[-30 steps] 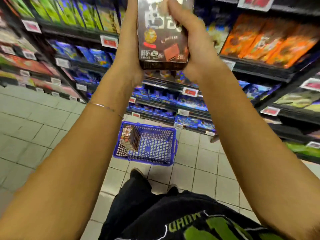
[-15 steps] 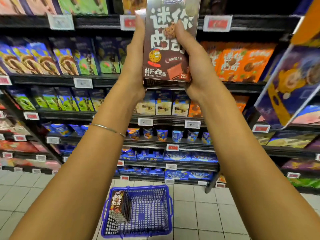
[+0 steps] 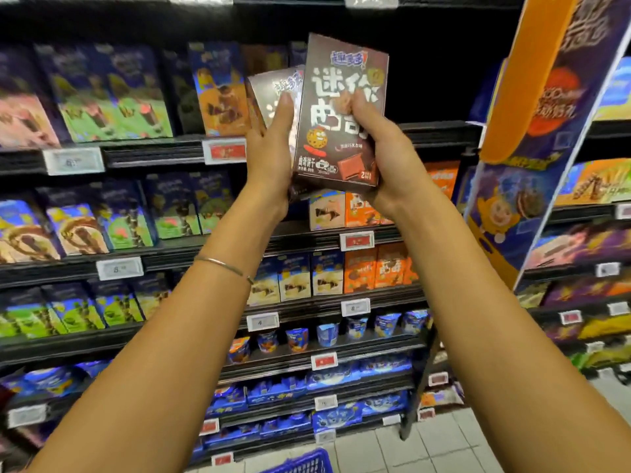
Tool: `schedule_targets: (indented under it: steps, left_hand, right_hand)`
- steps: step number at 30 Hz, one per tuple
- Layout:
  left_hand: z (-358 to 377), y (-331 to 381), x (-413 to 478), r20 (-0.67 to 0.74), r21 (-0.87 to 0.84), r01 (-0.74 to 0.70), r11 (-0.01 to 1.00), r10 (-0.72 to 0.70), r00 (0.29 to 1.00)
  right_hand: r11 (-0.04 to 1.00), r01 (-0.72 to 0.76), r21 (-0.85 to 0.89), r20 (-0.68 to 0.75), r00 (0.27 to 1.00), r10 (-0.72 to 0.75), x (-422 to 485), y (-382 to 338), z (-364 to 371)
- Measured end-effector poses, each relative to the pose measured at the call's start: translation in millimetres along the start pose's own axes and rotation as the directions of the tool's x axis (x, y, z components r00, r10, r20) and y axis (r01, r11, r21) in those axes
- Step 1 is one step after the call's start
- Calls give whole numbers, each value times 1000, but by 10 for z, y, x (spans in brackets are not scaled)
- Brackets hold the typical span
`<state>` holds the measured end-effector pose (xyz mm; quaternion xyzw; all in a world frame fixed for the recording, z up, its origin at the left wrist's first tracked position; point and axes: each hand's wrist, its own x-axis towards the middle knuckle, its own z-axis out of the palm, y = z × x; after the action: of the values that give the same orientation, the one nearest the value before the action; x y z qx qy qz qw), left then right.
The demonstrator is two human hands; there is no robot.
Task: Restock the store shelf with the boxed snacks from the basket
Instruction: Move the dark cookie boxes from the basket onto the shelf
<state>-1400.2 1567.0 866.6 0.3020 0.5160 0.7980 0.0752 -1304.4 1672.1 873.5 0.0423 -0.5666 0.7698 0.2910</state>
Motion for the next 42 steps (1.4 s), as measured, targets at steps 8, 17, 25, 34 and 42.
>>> schedule_targets:
  steps: [8,17,25,34,42]
  left_hand:
    - [-64,-62,302,-107,63,35,997,-28,994]
    - [55,-85,596,-106,13,-33,999,34,994]
    - [316,-169,758,-115,-5,-49,999,48,992]
    - [603,-296,938,-122,21,-50,999,52,991]
    - [793,-337,1045,-114,2,-40,999,40,993]
  right_hand:
    - [997,60,-53,-153,986,-67,478,-227,-563]
    - [954,82,-289,-395,897,-197,1141,-230,-1107]
    - [903,71,-423,-375,894,-246,1743,-177,-1365]
    - [837,41,-545,-267,938,-220,2308,-73,-1518]
    - [714,-26,-700,-265,937,-226,2566,-65,-1547]
